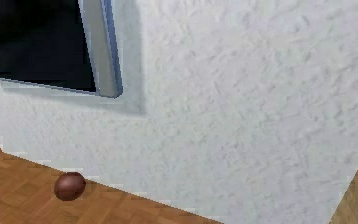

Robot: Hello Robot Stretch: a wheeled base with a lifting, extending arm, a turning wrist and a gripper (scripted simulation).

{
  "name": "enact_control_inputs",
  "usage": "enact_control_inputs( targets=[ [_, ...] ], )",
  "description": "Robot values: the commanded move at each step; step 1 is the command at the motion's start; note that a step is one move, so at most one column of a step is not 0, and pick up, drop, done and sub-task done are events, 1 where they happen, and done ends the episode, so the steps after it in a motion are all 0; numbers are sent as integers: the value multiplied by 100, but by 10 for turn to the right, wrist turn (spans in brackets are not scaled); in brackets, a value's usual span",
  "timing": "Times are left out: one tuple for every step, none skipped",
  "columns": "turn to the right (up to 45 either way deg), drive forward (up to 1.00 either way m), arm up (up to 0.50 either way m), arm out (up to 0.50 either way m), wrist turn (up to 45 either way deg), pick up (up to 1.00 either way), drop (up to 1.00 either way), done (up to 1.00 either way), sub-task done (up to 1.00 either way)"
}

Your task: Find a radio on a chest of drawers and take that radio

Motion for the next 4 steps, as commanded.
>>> enact_control_inputs(
  targets=[
    [0,0,0,0,450,0,0,0,0],
    [0,0,0,0,450,0,0,0,0],
    [0,0,0,0,120,0,0,0,0],
    [0,0,-20,0,0,0,0,0,0]
  ],
)
